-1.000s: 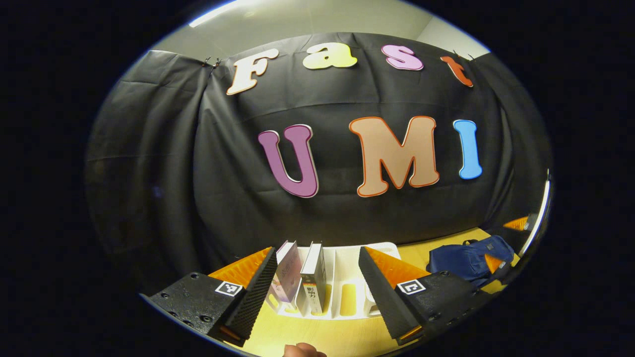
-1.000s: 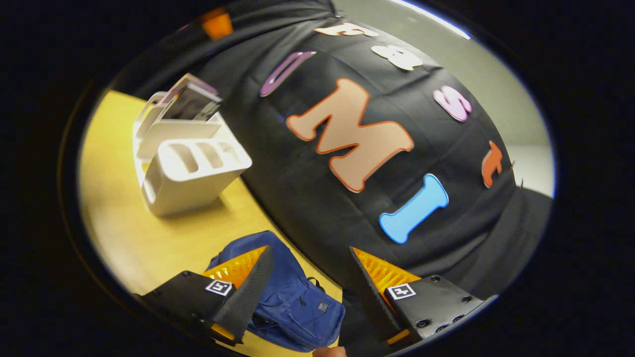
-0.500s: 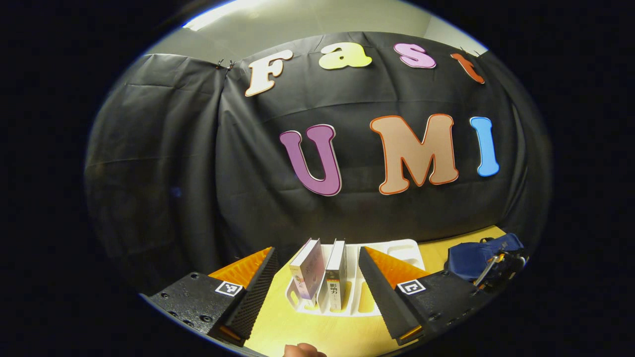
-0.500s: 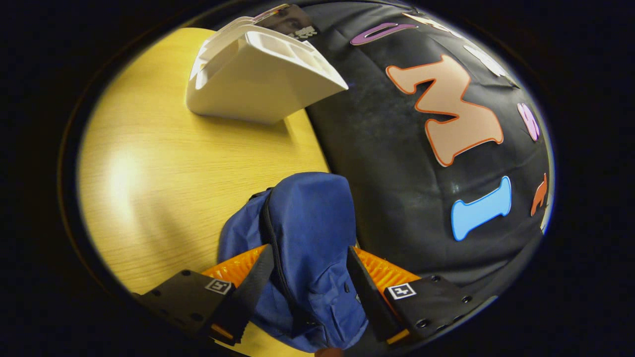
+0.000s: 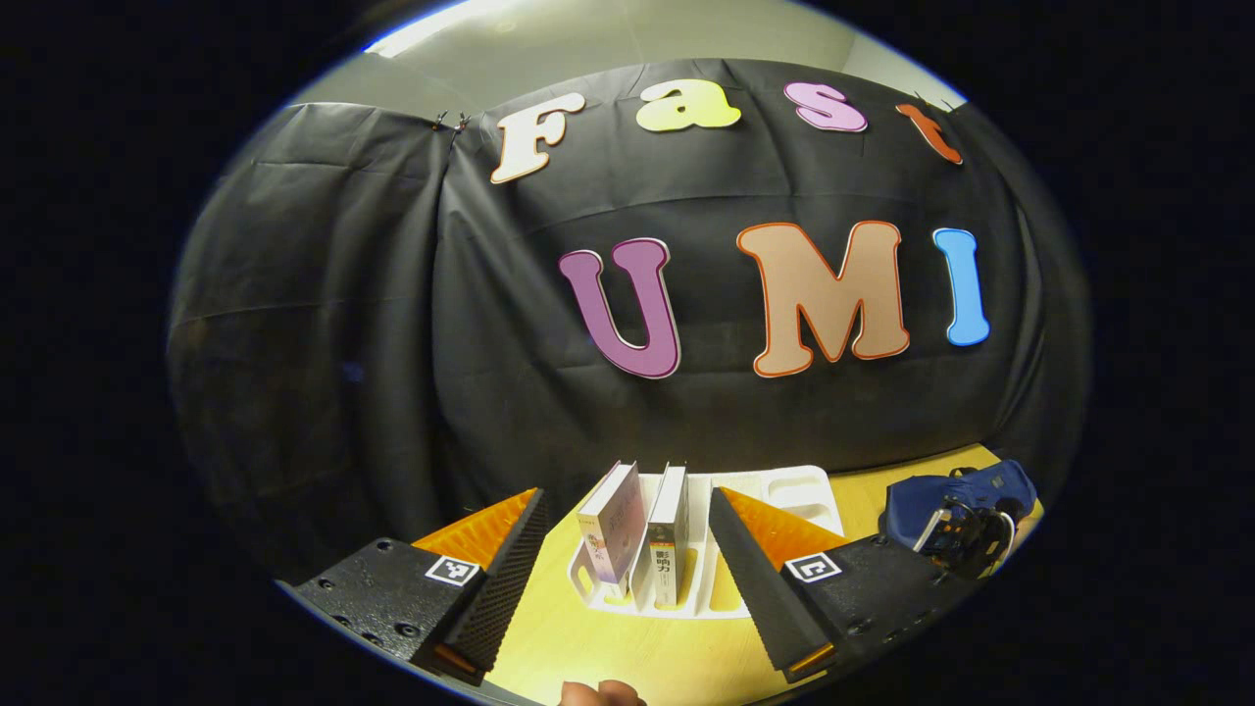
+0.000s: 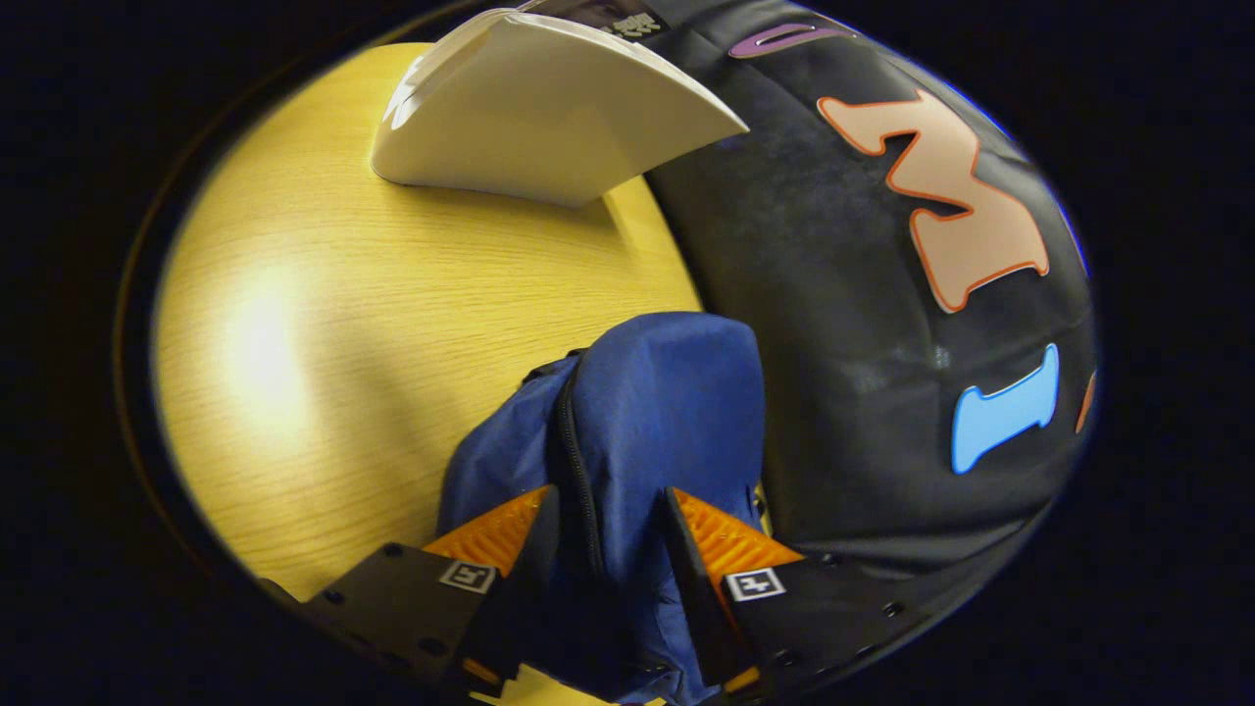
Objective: Open the schoolbag, grab two books from the bookshelf and put them into the schoolbag.
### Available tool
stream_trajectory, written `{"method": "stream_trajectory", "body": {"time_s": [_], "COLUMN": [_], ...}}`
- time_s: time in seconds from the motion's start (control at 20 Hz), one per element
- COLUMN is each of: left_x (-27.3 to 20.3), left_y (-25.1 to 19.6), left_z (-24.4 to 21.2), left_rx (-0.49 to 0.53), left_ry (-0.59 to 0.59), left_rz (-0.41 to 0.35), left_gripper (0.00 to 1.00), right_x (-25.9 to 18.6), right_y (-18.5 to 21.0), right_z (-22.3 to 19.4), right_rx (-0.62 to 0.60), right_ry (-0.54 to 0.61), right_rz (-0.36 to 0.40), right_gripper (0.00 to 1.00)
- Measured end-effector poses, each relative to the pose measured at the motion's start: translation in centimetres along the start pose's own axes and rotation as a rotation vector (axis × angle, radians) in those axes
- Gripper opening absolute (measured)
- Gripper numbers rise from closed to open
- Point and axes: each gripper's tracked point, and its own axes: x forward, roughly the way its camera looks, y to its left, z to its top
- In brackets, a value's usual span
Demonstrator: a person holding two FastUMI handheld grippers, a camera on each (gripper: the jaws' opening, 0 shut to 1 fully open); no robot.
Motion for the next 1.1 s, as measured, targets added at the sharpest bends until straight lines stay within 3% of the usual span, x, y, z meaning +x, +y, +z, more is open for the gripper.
{"method": "stream_trajectory", "body": {"time_s": [0.1,0.2,0.35,0.4,0.45,0.5,0.65,0.75,0.8,0.85,0.9,0.95,1.1], "left_x": [0.0,0.0,-0.2,-0.3,-0.3,-0.3,-0.2,-0.1,0.0,0.2,0.4,0.6,1.4], "left_y": [-0.1,-0.3,0.0,0.2,0.4,0.4,0.6,0.6,0.5,0.4,0.3,0.2,-0.7], "left_z": [0.2,0.2,-0.2,-0.4,-0.5,-0.5,-0.6,-0.7,-0.8,-1.0,-1.2,-1.2,-2.0], "left_rx": [-0.001,-0.001,-0.01,-0.014,-0.016,-0.019,-0.025,-0.026,-0.029,-0.036,-0.039,-0.041,-0.067], "left_ry": [-0.005,-0.005,0.001,0.004,0.008,0.012,0.011,0.011,0.014,0.017,0.02,0.023,0.048], "left_rz": [-0.002,-0.005,-0.001,0.003,0.006,0.007,0.004,0.0,-0.002,-0.01,-0.015,-0.018,-0.045], "left_gripper": [0.96,0.96,0.96,0.96,0.96,0.96,0.97,0.96,0.96,0.96,1.0,0.96,0.97], "right_x": [0.0,0.5,0.6,0.6,0.8,0.8,0.3,-0.1,-0.5,-0.7,-1.0,-1.4,-3.0], "right_y": [0.3,-0.1,-0.6,-1.0,-1.2,-1.2,-1.5,-2.3,-2.8,-3.1,-3.4,-3.9,-7.0], "right_z": [-1.0,-1.2,-1.2,-1.5,-1.5,-1.4,-1.0,-0.8,-0.8,-0.7,-0.7,-0.6,-0.2], "right_rx": [-0.018,-0.04,0.012,0.036,0.08,0.119,0.193,0.22,0.243,0.27,0.304,0.341,0.528], "right_ry": [0.095,0.123,0.133,0.149,0.145,0.151,0.155,0.14,0.13,0.125,0.12,0.114,0.061], "right_rz": [0.007,-0.009,-0.011,-0.012,-0.001,0.019,0.053,0.058,0.068,0.078,0.09,0.104,0.138], "right_gripper": [0.36,0.35,0.11,0.19,0.07,0.03,0.08,0.0,0.08,0.04,0.08,0.04,0.04]}}
